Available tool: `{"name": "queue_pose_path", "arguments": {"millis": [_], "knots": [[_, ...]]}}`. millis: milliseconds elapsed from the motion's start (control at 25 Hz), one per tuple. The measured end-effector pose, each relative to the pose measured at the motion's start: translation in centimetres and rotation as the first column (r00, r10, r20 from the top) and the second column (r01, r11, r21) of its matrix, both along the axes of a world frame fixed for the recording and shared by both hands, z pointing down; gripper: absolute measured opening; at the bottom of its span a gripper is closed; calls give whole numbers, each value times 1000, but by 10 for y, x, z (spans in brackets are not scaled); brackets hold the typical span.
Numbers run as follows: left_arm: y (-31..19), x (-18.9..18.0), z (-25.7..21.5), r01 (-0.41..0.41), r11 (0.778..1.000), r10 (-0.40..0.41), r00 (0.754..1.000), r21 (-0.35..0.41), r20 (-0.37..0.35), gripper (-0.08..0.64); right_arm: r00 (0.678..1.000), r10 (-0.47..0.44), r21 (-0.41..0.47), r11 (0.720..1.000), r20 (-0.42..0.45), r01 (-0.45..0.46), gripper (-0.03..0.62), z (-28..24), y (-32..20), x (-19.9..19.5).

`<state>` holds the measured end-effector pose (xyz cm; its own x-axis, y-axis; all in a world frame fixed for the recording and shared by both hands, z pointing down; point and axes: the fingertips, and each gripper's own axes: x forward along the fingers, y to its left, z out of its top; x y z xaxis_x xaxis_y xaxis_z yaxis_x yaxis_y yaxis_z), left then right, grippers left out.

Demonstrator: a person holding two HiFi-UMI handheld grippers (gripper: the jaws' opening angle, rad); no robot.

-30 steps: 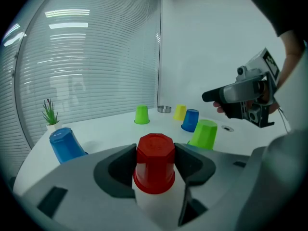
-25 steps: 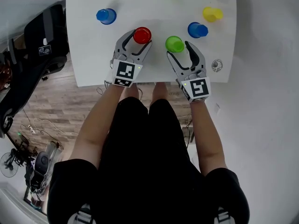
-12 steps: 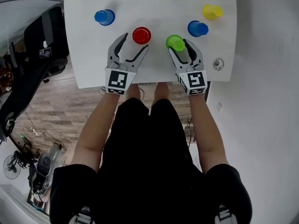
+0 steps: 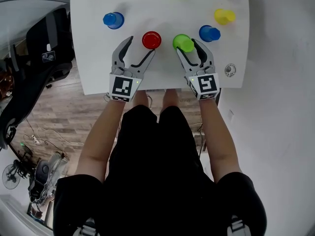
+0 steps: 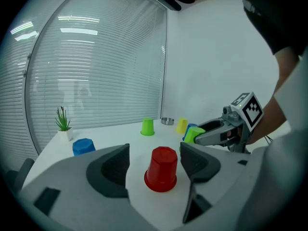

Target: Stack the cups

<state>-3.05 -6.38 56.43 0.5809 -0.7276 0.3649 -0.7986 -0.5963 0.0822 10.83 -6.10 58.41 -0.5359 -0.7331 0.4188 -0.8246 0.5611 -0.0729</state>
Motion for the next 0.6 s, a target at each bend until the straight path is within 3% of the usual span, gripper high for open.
{"name": "queue_pose_path", "arguments": {"millis": [600], "knots": [[-4, -32, -2, 47, 999, -47, 999, 8, 2, 341, 997, -71, -20, 997, -22, 70, 245, 20, -9, -39]]}}
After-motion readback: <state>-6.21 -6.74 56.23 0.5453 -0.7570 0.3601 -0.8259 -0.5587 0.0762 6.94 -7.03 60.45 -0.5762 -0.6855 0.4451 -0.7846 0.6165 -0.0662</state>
